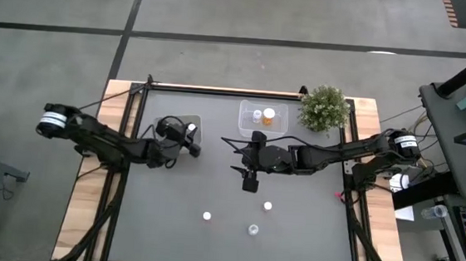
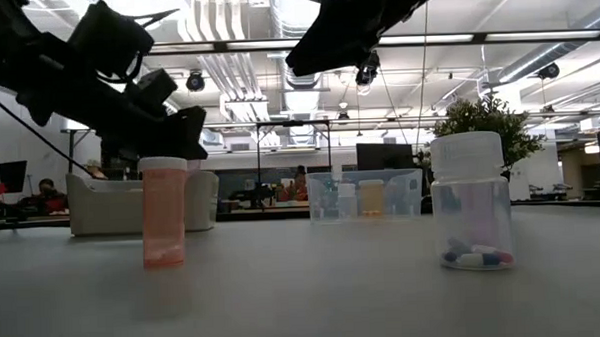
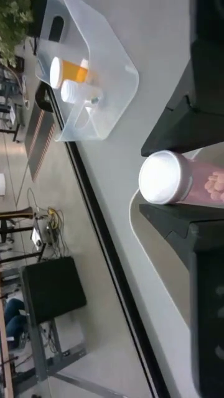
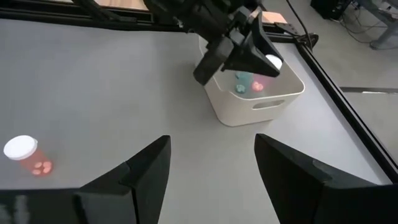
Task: Pick and place medicine bottles into bin by pill shape (circle, oval)
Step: Put the top small pink pill bottle into the gray bin
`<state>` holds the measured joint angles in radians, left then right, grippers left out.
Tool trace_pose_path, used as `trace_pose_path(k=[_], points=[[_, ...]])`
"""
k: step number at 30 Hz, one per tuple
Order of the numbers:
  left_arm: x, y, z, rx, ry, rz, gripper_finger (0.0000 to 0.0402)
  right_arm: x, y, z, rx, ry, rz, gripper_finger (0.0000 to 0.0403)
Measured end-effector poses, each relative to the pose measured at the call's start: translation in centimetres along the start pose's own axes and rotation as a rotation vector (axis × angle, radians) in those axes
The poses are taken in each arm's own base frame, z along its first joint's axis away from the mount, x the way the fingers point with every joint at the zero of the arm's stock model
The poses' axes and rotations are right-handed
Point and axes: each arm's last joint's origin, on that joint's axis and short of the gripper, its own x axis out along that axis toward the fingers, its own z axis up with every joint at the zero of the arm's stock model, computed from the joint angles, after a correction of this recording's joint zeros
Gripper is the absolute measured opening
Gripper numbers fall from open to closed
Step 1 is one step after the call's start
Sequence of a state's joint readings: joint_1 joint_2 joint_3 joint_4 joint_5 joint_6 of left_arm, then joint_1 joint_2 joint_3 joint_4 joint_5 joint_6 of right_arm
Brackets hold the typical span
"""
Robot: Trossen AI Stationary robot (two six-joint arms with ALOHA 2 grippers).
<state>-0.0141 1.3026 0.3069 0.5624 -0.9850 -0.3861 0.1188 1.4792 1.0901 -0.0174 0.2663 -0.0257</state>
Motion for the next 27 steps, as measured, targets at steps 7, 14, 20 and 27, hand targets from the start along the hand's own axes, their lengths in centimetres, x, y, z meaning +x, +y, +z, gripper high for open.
trace_pose_path(k=[7,14,20,27], points=[[0.7,-0.1,-1.0,-0.037,0.018,0.026,0.01,0.0,0.0,0.0,0.0,0.001,0.0,0.0226],[0.9,-0.1,-1.7,-0.017,0.036,0.042,0.0108,0.0,0.0,0.0,0.0,0.001,0.0,0.0226],[1.1,-0.1,-2.0,-0.004,0.044,0.052,0.011,0.0,0.0,0.0,0.0,0.001,0.0,0.0226],[1.2,-0.1,-2.3,0.005,0.05,0.054,0.0111,0.0,0.0,0.0,0.0,0.001,0.0,0.0226]])
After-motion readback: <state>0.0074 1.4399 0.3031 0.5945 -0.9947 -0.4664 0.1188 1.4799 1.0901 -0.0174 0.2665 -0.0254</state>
